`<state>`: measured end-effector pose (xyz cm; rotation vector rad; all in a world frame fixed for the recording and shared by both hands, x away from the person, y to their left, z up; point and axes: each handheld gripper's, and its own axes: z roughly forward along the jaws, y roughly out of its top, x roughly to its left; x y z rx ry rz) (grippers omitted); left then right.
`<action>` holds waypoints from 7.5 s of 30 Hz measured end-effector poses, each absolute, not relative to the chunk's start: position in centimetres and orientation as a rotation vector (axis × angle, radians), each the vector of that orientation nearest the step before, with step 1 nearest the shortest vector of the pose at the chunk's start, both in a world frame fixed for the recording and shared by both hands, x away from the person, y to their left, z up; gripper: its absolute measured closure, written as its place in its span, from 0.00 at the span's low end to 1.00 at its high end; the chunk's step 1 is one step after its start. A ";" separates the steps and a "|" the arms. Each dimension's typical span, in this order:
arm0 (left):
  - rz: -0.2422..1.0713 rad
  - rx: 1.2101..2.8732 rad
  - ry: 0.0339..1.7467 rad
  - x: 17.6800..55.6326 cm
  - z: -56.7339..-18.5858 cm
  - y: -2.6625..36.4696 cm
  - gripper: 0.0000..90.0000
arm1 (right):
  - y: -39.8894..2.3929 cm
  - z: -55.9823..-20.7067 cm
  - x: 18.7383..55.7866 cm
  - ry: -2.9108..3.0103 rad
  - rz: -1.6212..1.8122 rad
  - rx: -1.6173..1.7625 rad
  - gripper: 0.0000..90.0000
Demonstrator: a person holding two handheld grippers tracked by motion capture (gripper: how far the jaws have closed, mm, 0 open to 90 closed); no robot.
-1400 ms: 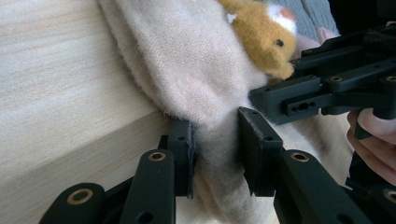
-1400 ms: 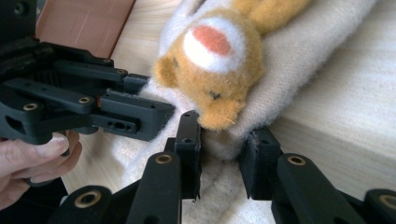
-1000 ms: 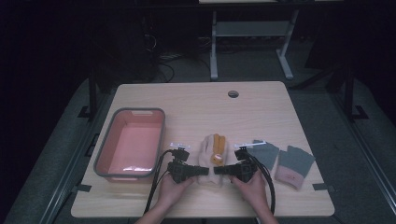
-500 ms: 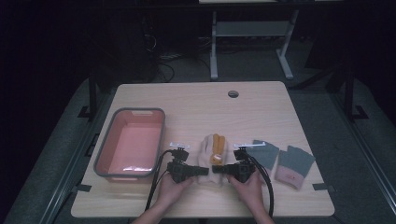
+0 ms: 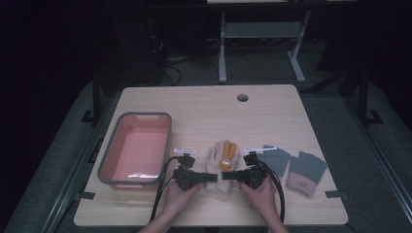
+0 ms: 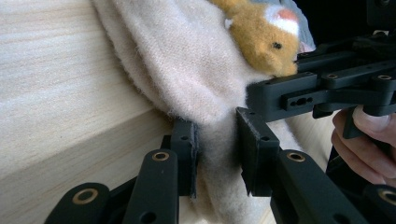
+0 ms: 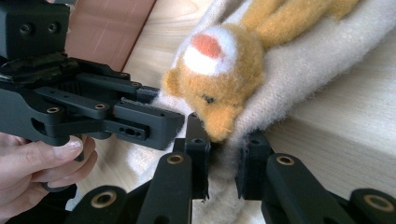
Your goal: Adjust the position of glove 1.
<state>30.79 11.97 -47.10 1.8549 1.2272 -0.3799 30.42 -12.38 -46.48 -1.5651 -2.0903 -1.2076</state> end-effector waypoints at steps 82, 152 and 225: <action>-0.239 1.759 1.124 32.3 -36.0 17.9 0.77 | -7.8 -34.7 33.5 -2.190 -1.358 -1.359 0.88; -0.097 1.664 1.251 32.1 -31.9 32.6 0.77 | 6.9 -32.0 38.4 -2.158 -1.364 -1.091 0.88; -0.209 1.742 1.454 32.7 -39.4 35.4 0.80 | 11.4 -40.4 40.0 -2.145 -1.077 -1.125 0.86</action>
